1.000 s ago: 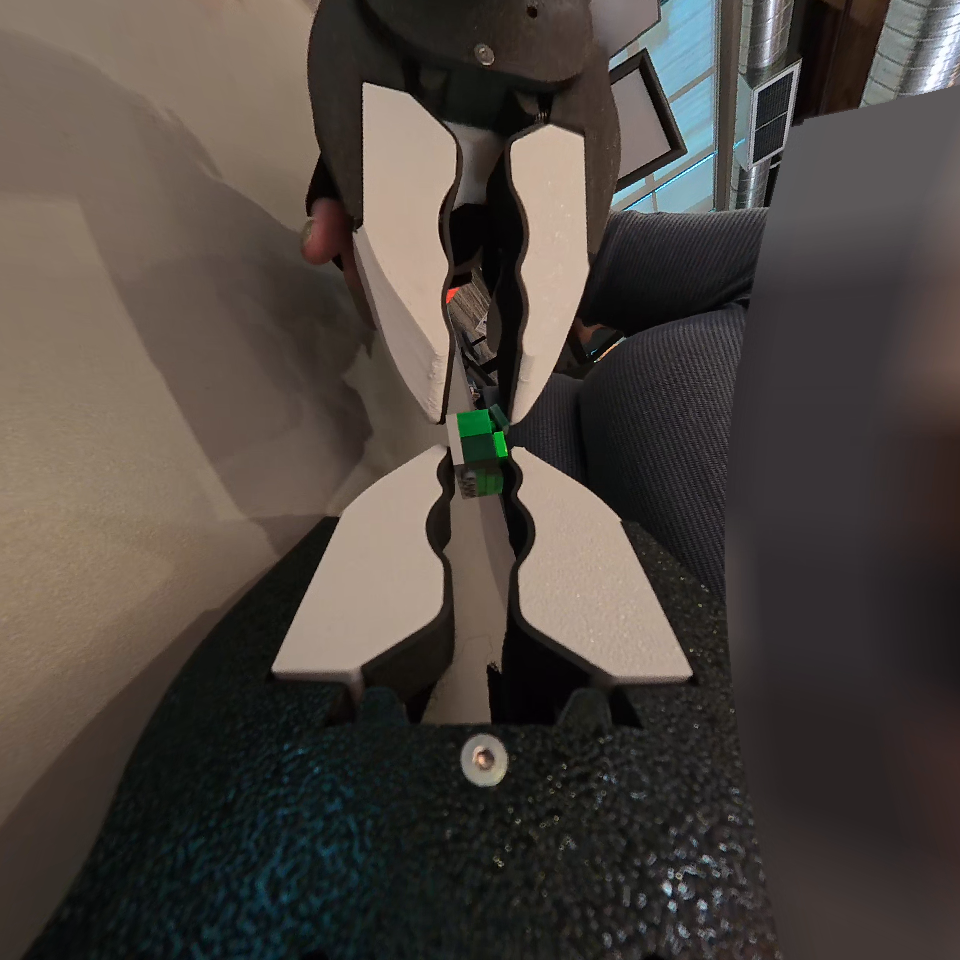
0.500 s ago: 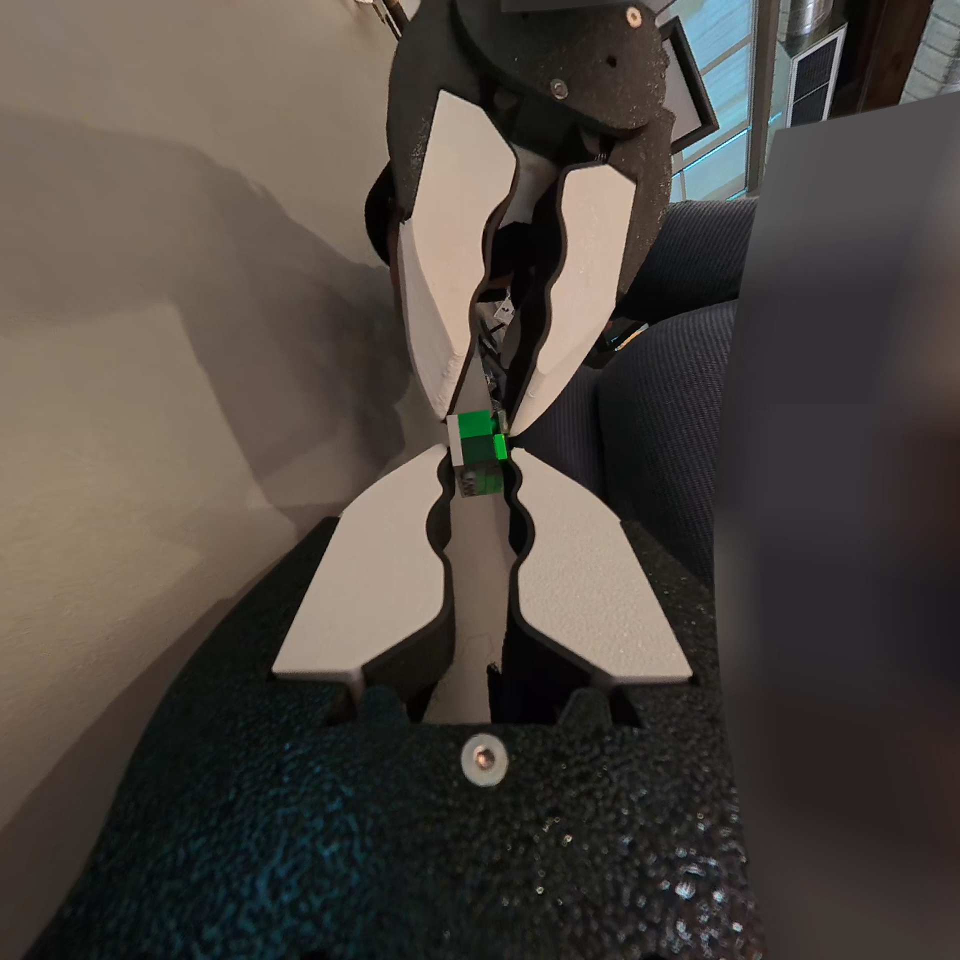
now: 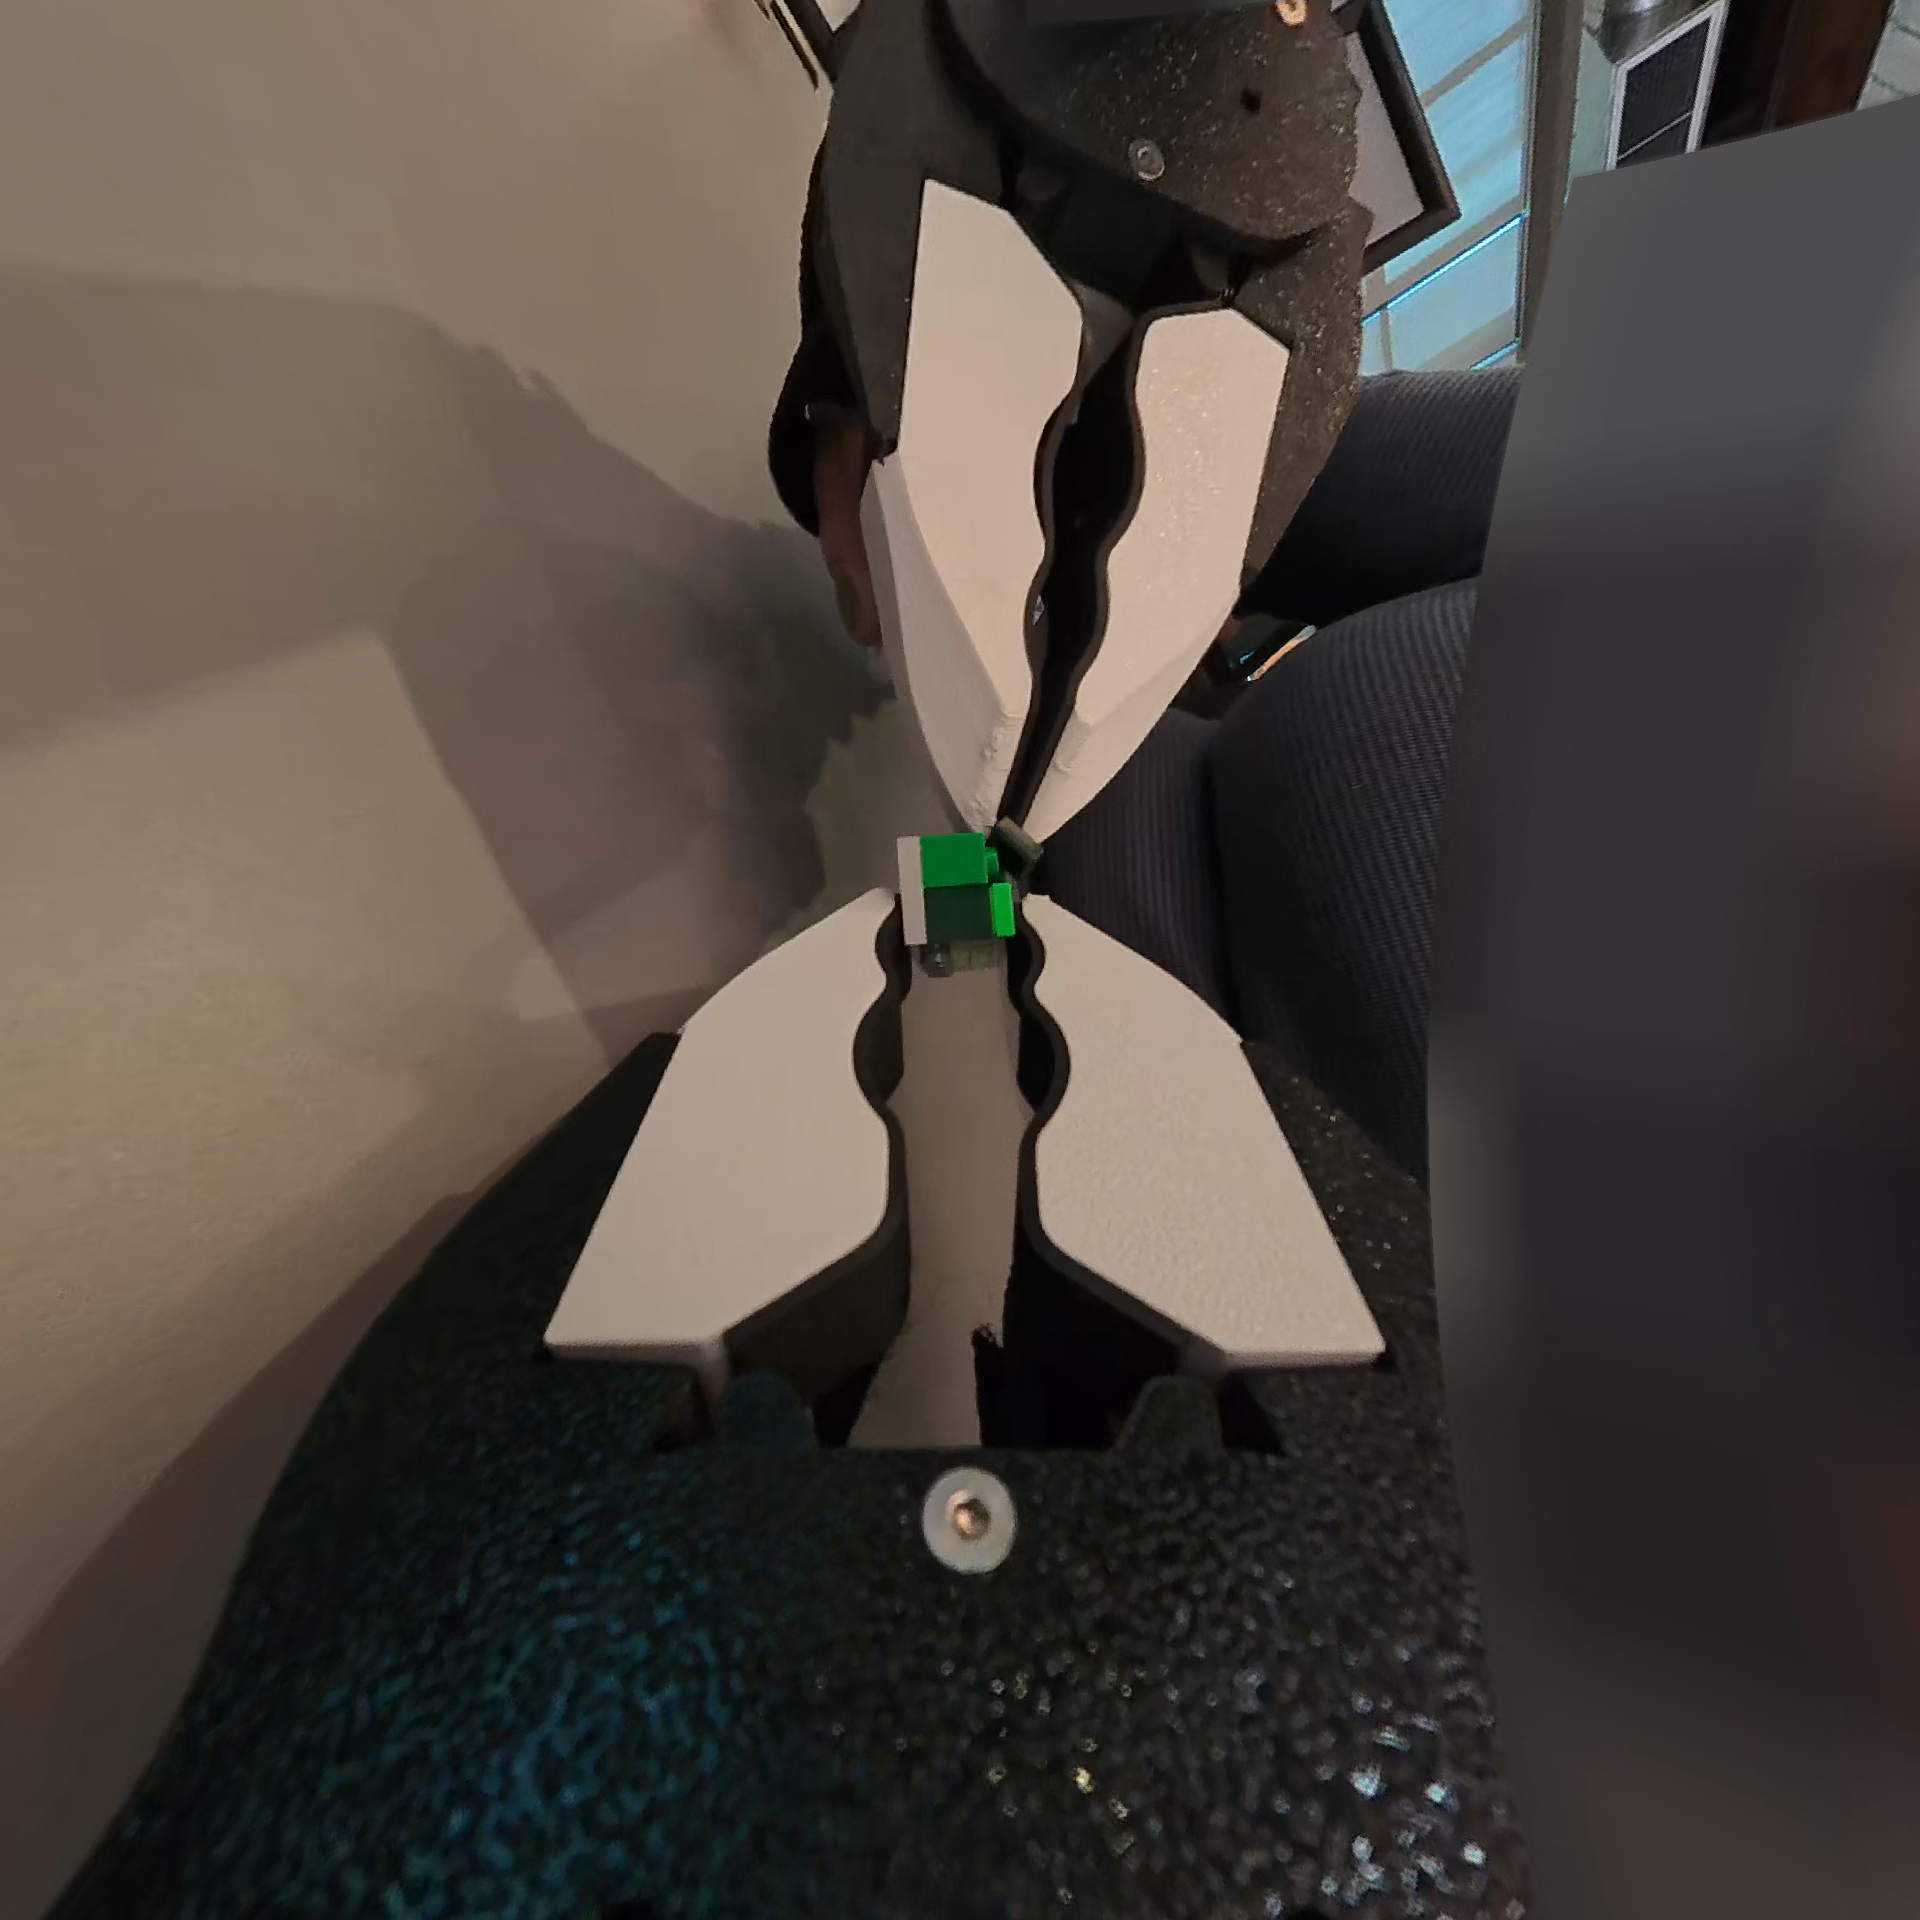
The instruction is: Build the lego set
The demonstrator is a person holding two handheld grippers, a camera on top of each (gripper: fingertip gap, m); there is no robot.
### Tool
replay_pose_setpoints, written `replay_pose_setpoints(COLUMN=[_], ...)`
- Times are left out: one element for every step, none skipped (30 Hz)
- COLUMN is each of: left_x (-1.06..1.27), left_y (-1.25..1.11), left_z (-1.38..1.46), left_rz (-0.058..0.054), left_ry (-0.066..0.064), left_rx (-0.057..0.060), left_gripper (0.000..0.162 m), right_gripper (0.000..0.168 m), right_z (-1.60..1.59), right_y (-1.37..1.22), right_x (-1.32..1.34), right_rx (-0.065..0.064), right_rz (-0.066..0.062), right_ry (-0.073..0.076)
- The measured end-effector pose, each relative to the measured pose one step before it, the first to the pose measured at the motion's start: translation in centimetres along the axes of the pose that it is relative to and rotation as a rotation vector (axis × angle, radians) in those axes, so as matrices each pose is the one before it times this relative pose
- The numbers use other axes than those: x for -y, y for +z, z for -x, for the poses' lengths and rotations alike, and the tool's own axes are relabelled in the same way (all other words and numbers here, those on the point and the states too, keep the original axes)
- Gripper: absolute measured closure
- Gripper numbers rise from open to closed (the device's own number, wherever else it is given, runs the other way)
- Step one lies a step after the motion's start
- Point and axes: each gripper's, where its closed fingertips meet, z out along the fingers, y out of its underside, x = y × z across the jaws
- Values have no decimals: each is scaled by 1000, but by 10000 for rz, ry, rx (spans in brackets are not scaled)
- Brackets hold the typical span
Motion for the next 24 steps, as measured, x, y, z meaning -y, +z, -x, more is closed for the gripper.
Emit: replay_pose_setpoints(left_x=[-8, 27, 51, 38, 31, 42, 51, 39, 6, -21, 6, 5, 2, -17, -34, -24, -29, -26, -17, 9, 25, 7, -9, -6], left_y=[-6, -8, -27, -26, -18, -16, -20, -12, -1, 9, 5, -10, 7, 3, 14, 16, 20, 15, 14, 5, -3, -6, -1, 9], left_z=[13, 20, -9, -10, -8, -10, 31, 37, -3, -4, 22, -9, -35, -52, -47, 1, -28, -17, -5, 63, 46, -22, -16, 1], left_rz=[1, -18, -32, -31, -23, -28, -40, -24, 0, 9, 1, -6, -1, 14, 20, 18, 22, 19, 12, -6, -15, -2, 2, 7], left_ry=[-1, -22, -25, -20, -17, -17, -21, -24, -12, 6, -2, 0, 9, 19, 20, 1, 1, 12, 1, -15, -28, -4, 13, 0], left_rx=[13, 5, -23, -20, -19, -15, 11, 16, -8, 0, 16, -8, -23, -31, -22, -5, -18, -7, -1, 38, 19, -18, -7, 1], left_gripper=[145, 145, 145, 145, 145, 145, 145, 145, 145, 145, 145, 145, 145, 145, 145, 145, 145, 145, 145, 145, 145, 145, 145, 145], right_gripper=[168, 168, 168, 168, 168, 168, 168, 168, 168, 167, 167, 167, 167, 167, 167, 166, 166, 166, 166, 166, 167, 167, 167, 167], right_z=[2, -36, -15, -18, -12, -29, -75, -65, 15, 4, -19, 42, 57, 87, 53, 35, 66, 28, 79, 238, 261, 125, -40, -10], right_y=[16, -9, -7, -6, -9, -9, -28, -11, 14, 19, -10, -19, -11, -6, -1, 19, -6, -8, -11, 2, 8, 36, 52, 43], right_x=[-10, 28, 52, 48, 33, 43, 30, 12, 22, -22, -1, 22, 32, 22, 2, -34, -22, -24, -5, 33, 70, 35, -49, -55], right_rx=[40, -5, -13, -24, -32, -63, -119, -124, -82, -91, -114, -80, -57, -32, -37, -34, -9, -27, -10, 96, 103, 8, -96, -74], right_rz=[-22, -39, -45, -23, 2, 7, 17, 42, 53, 82, 68, 39, 39, 27, 32, 47, 40, 41, 43, 33, 27, 71, 119, 125], right_ry=[33, 31, -14, 0, 10, -30, -50, -44, -59, -80, -98, -119, -112, -135, -133, -110, -121, -116, -121, -142, -95, -100, -129, -160])
